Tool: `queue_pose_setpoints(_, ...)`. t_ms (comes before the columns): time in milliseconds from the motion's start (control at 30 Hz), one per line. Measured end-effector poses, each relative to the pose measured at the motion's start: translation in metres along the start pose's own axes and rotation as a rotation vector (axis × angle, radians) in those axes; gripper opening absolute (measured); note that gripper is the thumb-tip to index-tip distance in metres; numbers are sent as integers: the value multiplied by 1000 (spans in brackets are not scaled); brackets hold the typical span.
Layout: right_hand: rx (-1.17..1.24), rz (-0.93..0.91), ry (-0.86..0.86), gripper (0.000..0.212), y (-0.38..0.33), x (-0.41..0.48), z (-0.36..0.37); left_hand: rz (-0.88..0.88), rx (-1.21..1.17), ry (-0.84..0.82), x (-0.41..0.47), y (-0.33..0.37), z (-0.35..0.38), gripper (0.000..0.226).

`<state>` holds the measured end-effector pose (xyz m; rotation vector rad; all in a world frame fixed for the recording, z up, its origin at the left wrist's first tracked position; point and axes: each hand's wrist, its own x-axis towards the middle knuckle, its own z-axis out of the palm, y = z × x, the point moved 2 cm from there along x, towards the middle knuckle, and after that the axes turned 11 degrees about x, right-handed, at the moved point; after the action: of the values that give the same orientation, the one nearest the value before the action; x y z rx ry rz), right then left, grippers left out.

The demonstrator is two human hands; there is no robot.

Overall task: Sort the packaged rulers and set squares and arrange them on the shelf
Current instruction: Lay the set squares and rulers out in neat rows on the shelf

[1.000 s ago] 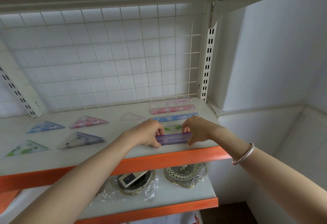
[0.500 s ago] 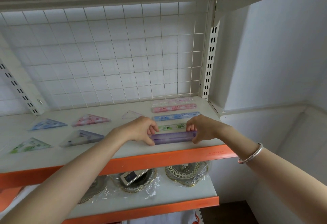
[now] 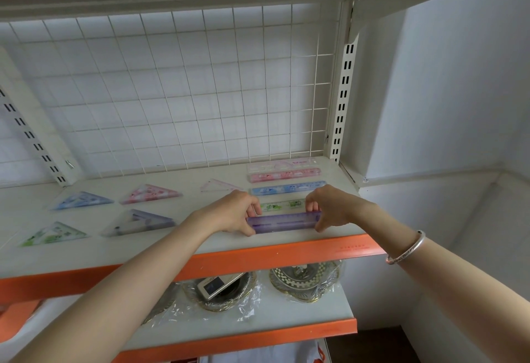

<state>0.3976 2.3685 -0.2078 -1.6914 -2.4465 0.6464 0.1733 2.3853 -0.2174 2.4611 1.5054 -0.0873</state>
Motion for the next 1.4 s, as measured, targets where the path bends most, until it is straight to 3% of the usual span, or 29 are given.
queue_pose_setpoints(833,62,44,-20,42,13,-1,-2,-13,-41,-35,-7,1,-12,70)
queue_pose_setpoints(1000,60,51,-17,44,14,-1,-2,-92,10,-48,-13,-18,-11,57)
queue_pose_setpoints(1400,24,40,-4,41,11,-2,-2,-18,-53,56,-7,-3,1,34)
